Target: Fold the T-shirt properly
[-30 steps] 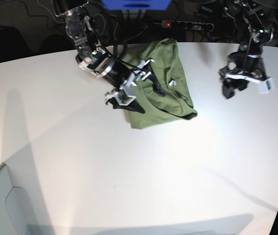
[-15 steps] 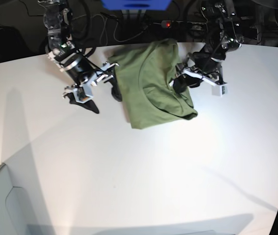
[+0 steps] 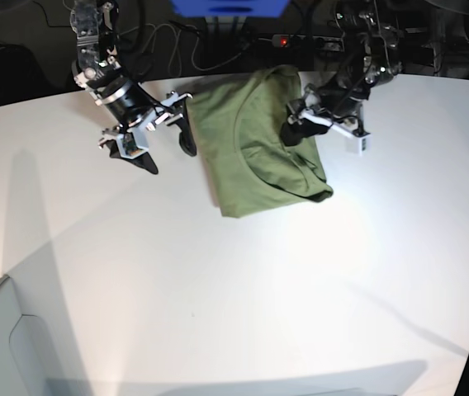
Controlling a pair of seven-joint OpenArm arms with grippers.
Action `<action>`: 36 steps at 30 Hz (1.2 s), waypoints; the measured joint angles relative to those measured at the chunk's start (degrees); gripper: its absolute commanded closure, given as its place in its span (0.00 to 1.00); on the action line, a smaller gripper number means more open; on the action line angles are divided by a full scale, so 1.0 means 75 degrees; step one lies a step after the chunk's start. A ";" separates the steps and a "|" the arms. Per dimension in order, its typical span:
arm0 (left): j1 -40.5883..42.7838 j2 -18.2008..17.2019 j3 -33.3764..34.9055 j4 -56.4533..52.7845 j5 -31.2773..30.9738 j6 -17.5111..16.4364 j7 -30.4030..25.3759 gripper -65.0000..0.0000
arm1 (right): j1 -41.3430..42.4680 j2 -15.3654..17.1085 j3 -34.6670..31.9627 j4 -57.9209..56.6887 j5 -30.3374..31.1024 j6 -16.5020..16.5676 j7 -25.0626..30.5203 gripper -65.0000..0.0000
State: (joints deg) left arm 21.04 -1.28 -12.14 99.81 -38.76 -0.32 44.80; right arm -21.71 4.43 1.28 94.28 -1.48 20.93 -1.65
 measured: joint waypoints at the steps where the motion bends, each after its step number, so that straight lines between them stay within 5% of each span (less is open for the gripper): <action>1: -0.0015 0.0009 0.0070 -0.0070 -0.0035 -0.0017 0.0000 0.34 | 0.0009 0.0000 0.0000 0.0000 -0.0003 0.0003 -0.0009 0.27; 5: -0.0079 0.0044 0.0149 -0.0160 -0.0067 -0.0029 0.0003 0.36 | -0.0035 0.0000 -0.0029 0.0000 0.0000 0.0000 -0.0003 0.27; 10: -0.0073 0.0038 0.0134 -0.0213 0.0061 -0.0009 0.0149 0.70 | -0.0090 0.0000 0.0009 0.0000 -0.0003 0.0003 -0.0026 0.28; 17: -0.0382 -0.0227 0.0154 -0.0256 0.0207 0.0038 0.0393 1.00 | -0.0102 -0.0038 0.0740 0.0131 -0.0003 0.0000 -0.0035 0.28; 21: -0.0892 -0.0539 0.0376 -0.0411 0.0248 0.0044 0.0399 1.00 | -0.0093 -0.0090 0.1177 0.0318 0.0017 0.0003 -0.0006 0.28; 29: -0.3008 -0.2113 0.3824 -0.1816 0.0085 0.0035 0.0198 1.00 | -0.0093 -0.0114 0.2229 0.0338 0.0015 0.0006 -0.0035 0.28; 36: -0.5756 -0.2477 0.7868 -0.3095 -0.0073 -0.0061 -0.0032 1.00 | -0.0207 -0.0122 0.2827 0.0338 0.0000 0.0000 -0.0032 0.28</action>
State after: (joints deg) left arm -22.13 -19.86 46.87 76.60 -39.31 -0.78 44.56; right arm -23.27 3.51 22.48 96.82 -1.48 20.93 -1.89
